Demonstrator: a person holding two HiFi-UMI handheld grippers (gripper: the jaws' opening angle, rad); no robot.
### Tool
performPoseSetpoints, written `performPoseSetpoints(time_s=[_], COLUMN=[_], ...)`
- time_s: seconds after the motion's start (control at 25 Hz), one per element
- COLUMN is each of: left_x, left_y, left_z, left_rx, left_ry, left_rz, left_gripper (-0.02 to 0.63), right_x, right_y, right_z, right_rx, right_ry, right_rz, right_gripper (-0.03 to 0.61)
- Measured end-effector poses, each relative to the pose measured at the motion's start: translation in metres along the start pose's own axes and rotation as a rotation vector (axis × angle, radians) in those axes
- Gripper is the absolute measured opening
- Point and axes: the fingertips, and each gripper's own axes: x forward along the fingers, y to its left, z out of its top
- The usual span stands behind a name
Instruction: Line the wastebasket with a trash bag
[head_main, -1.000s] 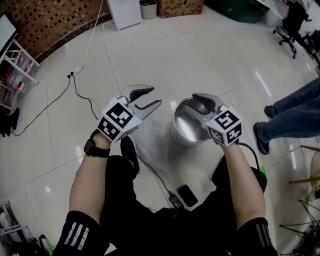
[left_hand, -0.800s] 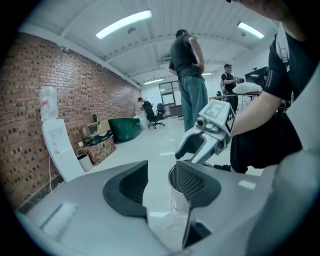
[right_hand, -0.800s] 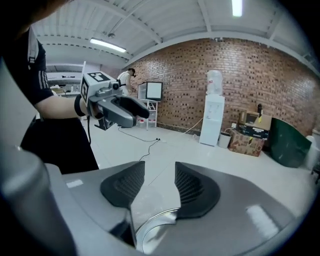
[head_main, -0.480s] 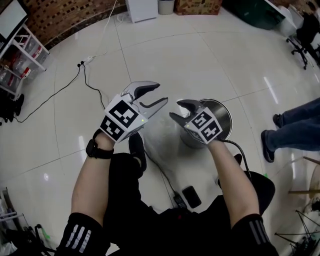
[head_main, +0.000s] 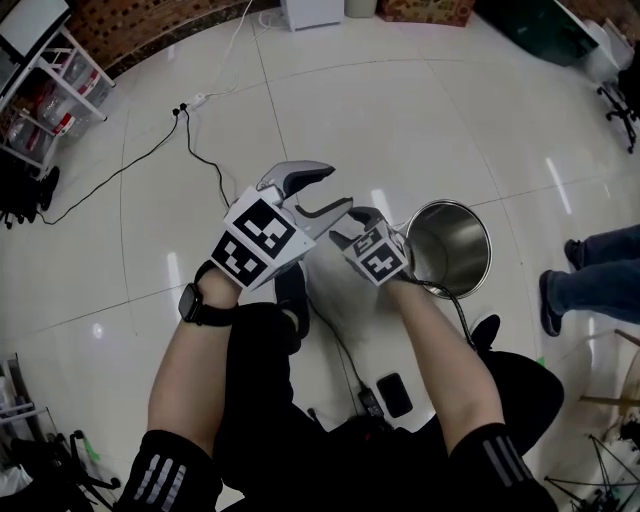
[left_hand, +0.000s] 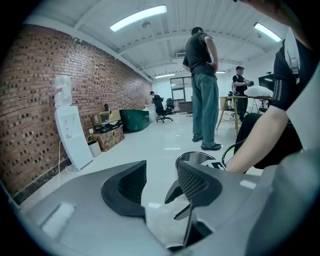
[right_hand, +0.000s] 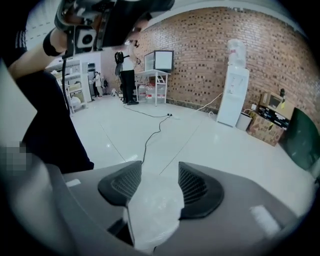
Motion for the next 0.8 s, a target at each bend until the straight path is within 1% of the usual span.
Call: performPoseSetpoints(time_s=[0.12,0.28,0.36,0.52,0.6,0.64,0.76,0.8], left_x=[-0.002,-0.002,-0.002,0.0,0.002,0.003,0.002,0.001], left_y=[0.009,0.021,0.022,0.018,0.016,0.016,0.018,0.019], left_z=[-0.01,-0.027,-0.031,-0.034,-0.03,-0.028,-0.025,-0.025], left_rx=[-0.032,-0.1,-0.112,-0.116,-0.109,-0.105,-0.099,-0.098], left_ry=[0.024,0.072,0.083,0.097,0.093,0.09,0.082,0.081], left_rz=[0.019,0.035,0.036,0.028,0.024,0.024,0.025,0.027], left_gripper=[0.19,0.192,0.193,0.193,0.193,0.193,0.193,0.193], right_x=[0.027,0.05,0.059,0.073,0.076,0.077,0.076,0.075], right_y=[0.0,-0.011,-0.015,-0.009,-0.005,-0.003,-0.001,-0.001], right_z=[-0.021,-0.047,-0.063,-0.095,-0.114,-0.12,-0.118,-0.113], right_rx=[0.013,0.104,0.128,0.18,0.227,0.245,0.244,0.237], right_ry=[0.062,0.113,0.152,0.225,0.255,0.263,0.234,0.213], right_rz=[-0.007,-0.048,-0.064,-0.03,-0.009,-0.005,-0.016,-0.022], right_gripper=[0.253,0.26,0.264,0.264,0.251,0.217,0.025,0.008])
